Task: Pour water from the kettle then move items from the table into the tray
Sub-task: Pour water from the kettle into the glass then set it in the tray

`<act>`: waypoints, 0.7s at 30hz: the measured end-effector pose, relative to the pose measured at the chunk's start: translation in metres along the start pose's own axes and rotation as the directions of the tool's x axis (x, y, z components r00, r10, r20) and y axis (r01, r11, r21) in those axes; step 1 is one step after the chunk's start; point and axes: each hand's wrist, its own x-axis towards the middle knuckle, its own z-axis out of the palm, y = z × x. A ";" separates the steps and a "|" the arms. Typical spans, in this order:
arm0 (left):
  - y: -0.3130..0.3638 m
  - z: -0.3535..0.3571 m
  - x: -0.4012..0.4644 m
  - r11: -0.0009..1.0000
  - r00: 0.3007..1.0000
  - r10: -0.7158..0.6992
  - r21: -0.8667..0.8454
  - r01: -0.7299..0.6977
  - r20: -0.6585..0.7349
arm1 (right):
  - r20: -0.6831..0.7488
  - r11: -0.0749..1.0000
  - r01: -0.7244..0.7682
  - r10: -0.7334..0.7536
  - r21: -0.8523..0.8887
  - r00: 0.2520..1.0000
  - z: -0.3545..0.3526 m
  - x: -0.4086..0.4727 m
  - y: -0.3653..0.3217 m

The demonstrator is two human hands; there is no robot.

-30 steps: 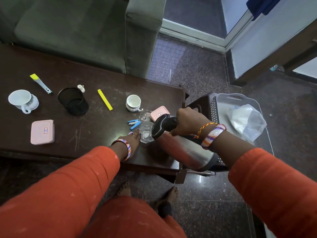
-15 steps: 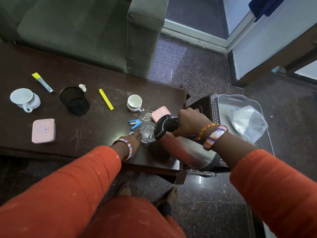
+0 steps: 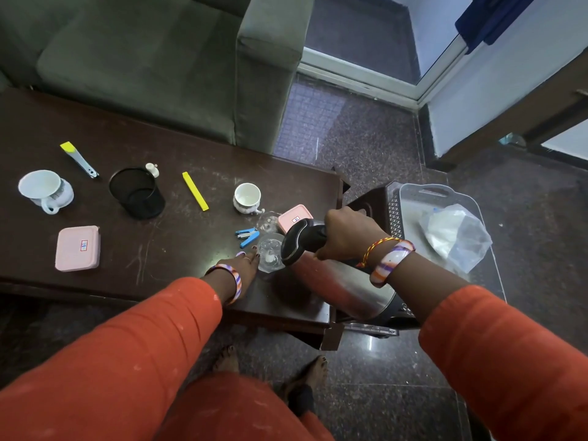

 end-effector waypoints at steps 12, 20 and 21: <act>-0.004 -0.002 -0.003 0.993 0.997 -0.047 -0.114 0.040 -0.061 | -0.022 0.995 -0.015 0.017 0.098 1.000 0.001 -0.004 0.023; 0.007 -0.040 -0.021 0.904 0.968 -0.126 -0.426 0.022 -0.218 | -0.028 0.923 -0.042 0.057 0.383 0.998 -0.001 -0.032 0.076; 0.008 -0.046 -0.022 0.871 0.966 -0.147 -0.490 0.025 -0.212 | -0.033 0.907 -0.047 0.067 0.420 0.997 -0.001 -0.037 0.085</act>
